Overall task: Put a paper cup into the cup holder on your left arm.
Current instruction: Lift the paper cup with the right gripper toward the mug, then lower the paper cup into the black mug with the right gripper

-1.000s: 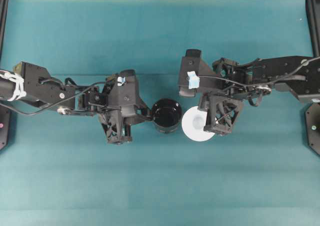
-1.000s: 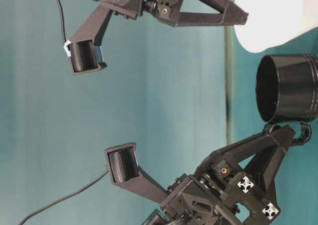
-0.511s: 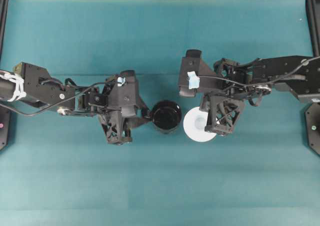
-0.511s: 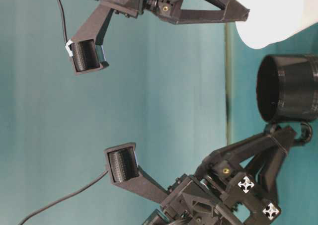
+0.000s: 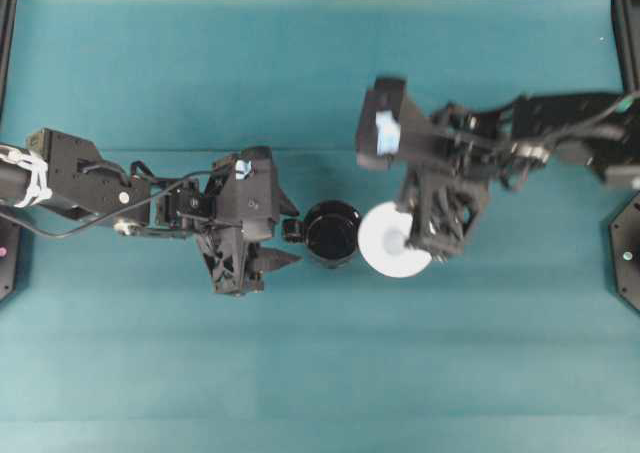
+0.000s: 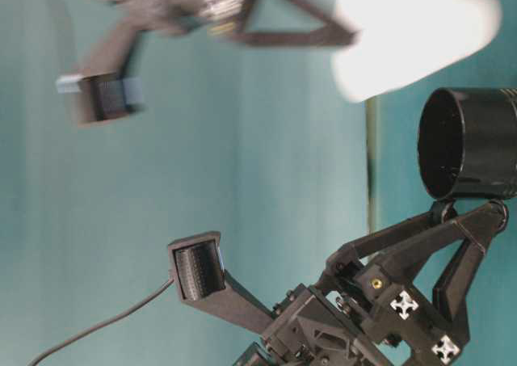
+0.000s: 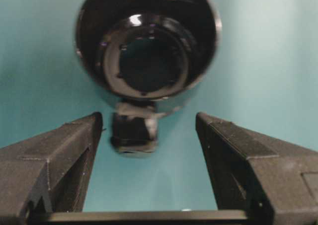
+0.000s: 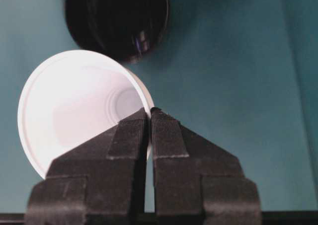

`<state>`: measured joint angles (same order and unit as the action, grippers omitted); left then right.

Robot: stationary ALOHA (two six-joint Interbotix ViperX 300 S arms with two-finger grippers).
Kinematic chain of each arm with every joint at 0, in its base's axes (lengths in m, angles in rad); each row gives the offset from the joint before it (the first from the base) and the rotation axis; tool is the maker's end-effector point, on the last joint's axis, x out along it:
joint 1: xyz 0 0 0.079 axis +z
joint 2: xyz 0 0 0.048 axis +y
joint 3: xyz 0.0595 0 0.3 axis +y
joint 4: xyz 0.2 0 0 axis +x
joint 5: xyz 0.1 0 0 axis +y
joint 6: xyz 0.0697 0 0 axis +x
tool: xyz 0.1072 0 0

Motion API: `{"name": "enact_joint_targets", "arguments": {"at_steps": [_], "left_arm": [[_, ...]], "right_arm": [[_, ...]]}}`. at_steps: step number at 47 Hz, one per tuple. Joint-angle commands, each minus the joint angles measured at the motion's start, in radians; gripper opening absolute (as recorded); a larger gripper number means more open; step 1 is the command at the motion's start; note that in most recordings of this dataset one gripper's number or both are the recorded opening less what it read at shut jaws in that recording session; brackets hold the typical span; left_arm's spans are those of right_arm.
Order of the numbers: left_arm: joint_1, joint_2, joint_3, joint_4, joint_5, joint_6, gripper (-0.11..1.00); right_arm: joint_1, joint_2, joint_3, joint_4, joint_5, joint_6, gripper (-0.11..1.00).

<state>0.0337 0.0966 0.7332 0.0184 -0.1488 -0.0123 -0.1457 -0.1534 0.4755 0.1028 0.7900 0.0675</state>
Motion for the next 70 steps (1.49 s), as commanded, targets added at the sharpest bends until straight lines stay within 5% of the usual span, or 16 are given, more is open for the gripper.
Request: {"name": "enact_joint_targets", "arguments": {"at_steps": [1, 9, 22, 52, 70], "left_arm": [[-0.006, -0.026, -0.006, 0.002, -0.005, 0.003, 0.79], [0.009, -0.057, 0.011, 0.003, 0.009, 0.008, 0.79], [0.021, -0.118, 0.06, 0.002, 0.025, 0.008, 0.8], [0.023, -0.167, 0.084, 0.002, 0.064, 0.008, 0.79], [0.021, -0.167, 0.086, 0.002, 0.064, 0.008, 0.79]], "right_arm": [[-0.014, -0.04, -0.069, 0.006, 0.032, 0.002, 0.02], [-0.017, -0.029, -0.129, 0.009, 0.06, 0.002, 0.02], [-0.017, 0.017, -0.158, 0.032, -0.058, 0.002, 0.02], [-0.012, 0.135, -0.006, 0.054, -0.245, 0.006, 0.02], [-0.035, 0.14, 0.003, 0.071, -0.287, 0.006, 0.02]]}}
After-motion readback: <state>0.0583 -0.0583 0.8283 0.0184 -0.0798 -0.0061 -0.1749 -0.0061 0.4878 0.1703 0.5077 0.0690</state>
